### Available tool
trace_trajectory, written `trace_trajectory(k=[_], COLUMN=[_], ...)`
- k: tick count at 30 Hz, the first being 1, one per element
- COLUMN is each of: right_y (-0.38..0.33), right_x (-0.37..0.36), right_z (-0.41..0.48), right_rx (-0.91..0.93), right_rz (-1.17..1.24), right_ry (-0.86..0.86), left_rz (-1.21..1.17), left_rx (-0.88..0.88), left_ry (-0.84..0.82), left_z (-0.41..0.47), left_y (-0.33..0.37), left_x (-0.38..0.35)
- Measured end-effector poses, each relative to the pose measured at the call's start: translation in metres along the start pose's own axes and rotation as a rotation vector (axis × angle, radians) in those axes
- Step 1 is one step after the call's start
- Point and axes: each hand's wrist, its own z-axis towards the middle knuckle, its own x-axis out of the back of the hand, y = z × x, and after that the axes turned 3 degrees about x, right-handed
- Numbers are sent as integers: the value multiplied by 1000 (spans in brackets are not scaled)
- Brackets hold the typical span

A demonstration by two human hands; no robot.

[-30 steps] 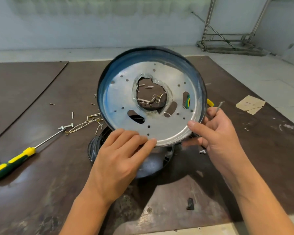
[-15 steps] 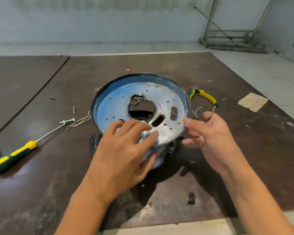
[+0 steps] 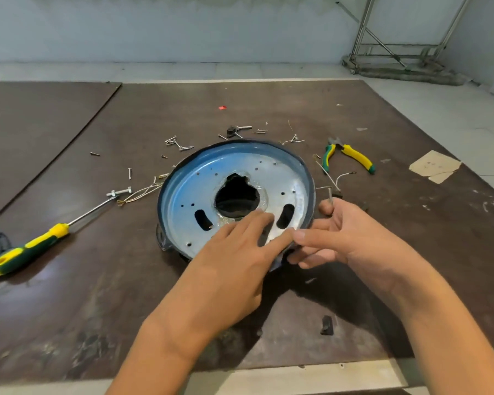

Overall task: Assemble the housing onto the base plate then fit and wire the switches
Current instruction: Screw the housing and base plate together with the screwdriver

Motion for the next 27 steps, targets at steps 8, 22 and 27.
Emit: trace_trajectory(k=[8, 22, 27], right_y=[-6, 0, 3], right_x=[20, 25, 22], right_z=[-1, -5, -2], right_rx=[-34, 185, 251], right_rz=[19, -280, -511], right_ry=[147, 173, 260], left_rz=[-121, -77, -68], left_rx=[-10, -10, 8], left_ry=[-57, 12, 61], left_z=[0, -4, 0], left_y=[-12, 1, 2], left_x=[-13, -20, -22])
